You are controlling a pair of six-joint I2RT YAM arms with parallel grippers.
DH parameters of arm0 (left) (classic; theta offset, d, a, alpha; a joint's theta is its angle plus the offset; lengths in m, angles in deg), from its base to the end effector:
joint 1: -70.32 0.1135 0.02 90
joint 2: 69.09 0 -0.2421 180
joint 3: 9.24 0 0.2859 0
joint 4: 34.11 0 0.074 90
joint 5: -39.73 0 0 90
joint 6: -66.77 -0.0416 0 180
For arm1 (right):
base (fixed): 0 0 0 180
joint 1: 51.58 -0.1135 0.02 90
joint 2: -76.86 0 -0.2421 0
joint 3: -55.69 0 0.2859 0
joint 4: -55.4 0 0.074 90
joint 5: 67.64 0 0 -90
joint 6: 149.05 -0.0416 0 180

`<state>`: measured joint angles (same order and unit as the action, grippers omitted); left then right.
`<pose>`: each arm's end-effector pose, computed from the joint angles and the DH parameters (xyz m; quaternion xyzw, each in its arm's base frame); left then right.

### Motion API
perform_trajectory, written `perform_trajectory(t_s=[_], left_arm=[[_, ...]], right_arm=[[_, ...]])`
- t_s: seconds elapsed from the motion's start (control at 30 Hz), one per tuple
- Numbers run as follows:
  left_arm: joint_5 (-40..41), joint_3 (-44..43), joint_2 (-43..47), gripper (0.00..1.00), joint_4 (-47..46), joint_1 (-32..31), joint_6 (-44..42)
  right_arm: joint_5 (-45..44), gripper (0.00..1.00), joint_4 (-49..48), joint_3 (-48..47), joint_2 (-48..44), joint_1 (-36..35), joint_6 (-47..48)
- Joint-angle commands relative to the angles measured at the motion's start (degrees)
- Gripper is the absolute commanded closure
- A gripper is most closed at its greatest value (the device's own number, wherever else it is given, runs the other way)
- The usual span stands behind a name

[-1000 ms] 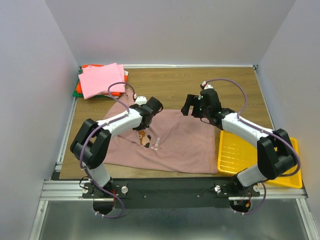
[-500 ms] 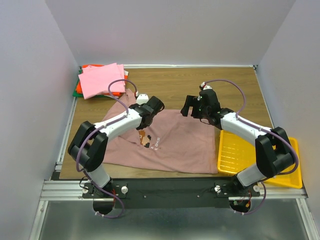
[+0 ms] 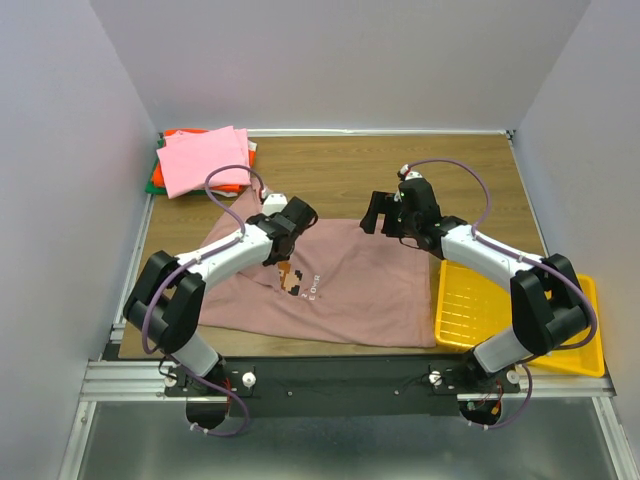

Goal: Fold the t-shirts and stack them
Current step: Fold the tshirt

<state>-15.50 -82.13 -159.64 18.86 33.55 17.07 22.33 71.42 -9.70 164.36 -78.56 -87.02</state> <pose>0.2790 -0.1789 0.1668 -0.0792 0.9387 0.1304 0.3091 0.3255 0.1657 0.1764 0.0079 0.8993 0.2016 0.3881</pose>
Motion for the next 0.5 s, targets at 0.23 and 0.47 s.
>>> perform_trajectory(t_s=[0.23, 0.47], left_arm=[[-8.65, 4.70, 1.95, 0.51, -10.36, 6.19, -10.05], [-13.05, 6.02, 0.19, 0.53, -12.38, 6.45, -12.08]], right_arm=[[0.91, 0.02, -0.91, 0.98, -0.76, 0.26, 0.98], [0.74, 0.02, -0.91, 0.81, -0.40, 0.26, 0.90]])
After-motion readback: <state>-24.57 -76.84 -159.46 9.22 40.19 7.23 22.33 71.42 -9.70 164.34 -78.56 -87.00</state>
